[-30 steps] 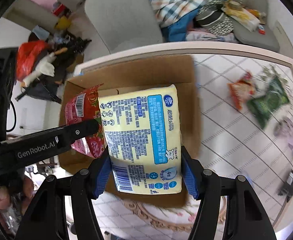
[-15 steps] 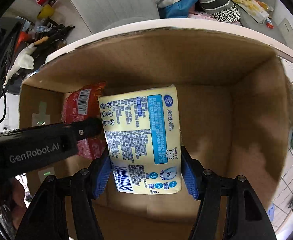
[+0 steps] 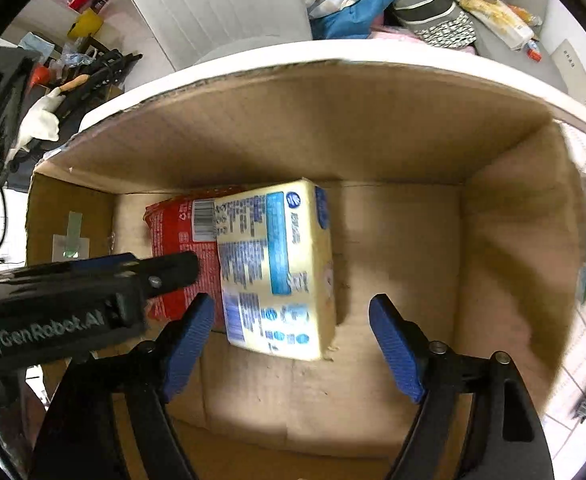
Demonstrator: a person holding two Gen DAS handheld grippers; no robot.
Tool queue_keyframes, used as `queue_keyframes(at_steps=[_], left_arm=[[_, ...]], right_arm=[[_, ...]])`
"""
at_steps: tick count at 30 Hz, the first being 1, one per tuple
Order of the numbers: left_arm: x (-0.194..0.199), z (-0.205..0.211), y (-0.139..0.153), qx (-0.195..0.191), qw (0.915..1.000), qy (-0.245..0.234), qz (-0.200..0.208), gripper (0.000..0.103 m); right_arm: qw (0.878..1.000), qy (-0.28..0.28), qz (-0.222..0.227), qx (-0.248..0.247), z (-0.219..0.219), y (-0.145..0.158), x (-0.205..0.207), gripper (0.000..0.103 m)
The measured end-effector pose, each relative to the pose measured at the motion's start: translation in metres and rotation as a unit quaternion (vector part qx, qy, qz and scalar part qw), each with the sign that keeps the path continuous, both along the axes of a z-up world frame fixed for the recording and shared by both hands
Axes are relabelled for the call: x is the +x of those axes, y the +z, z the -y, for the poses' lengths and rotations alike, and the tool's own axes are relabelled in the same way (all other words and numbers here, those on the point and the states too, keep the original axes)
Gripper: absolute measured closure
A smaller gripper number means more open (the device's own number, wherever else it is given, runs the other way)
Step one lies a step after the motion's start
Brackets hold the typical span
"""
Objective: Organize soft objects
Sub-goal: 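Carry both packs into the box and open both tools to release, then grasp the green Deeyeo bag with left tool while right tool grasps black bag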
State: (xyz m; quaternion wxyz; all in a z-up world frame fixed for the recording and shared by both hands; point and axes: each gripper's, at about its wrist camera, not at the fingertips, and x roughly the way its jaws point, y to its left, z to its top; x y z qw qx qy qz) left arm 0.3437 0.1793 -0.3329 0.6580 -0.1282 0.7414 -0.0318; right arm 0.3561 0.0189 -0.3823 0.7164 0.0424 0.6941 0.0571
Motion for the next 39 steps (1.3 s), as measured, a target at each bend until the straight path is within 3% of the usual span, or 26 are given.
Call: queue_keyframes(at_steps=[1, 3, 6, 8, 14, 23, 31, 39], left_arm=[[-0.005, -0.001, 0.008, 0.007, 0.9999, 0.0, 0.008, 0.019], [-0.013, -0.004, 0.02, 0.022, 0.9995, -0.001, 0.025, 0.019], [-0.028, -0.009, 0.033, 0.048, 0.998, -0.005, 0.042, 0.002], [-0.039, -0.01, 0.041, 0.063, 0.9964, -0.006, 0.056, 0.002], [-0.072, -0.012, 0.07, 0.088, 0.9918, -0.002, 0.093, 0.001], [-0.121, -0.004, 0.125, 0.099, 0.9828, 0.007, 0.156, 0.001], [-0.164, 0.001, 0.175, 0.093, 0.9763, 0.008, 0.195, 0.001], [-0.174, 0.029, 0.208, 0.093, 0.9694, 0.0, 0.227, 0.001]], right_arm=[[1.0, -0.001, 0.0, -0.002, 0.002, 0.003, -0.004, 0.015], [1.0, -0.003, 0.002, -0.006, 0.005, 0.013, -0.013, 0.014], [1.0, -0.002, 0.005, -0.015, 0.0, 0.025, -0.024, 0.009], [1.0, 0.0, 0.009, -0.015, 0.002, 0.035, -0.037, 0.0], [0.998, 0.004, 0.042, -0.051, 0.002, 0.062, -0.069, 0.0], [0.995, 0.022, 0.085, -0.051, 0.0, 0.127, -0.123, 0.0], [0.992, 0.02, 0.126, -0.025, 0.006, 0.186, -0.169, 0.0], [0.991, -0.008, 0.128, 0.034, 0.03, 0.208, -0.188, 0.0]])
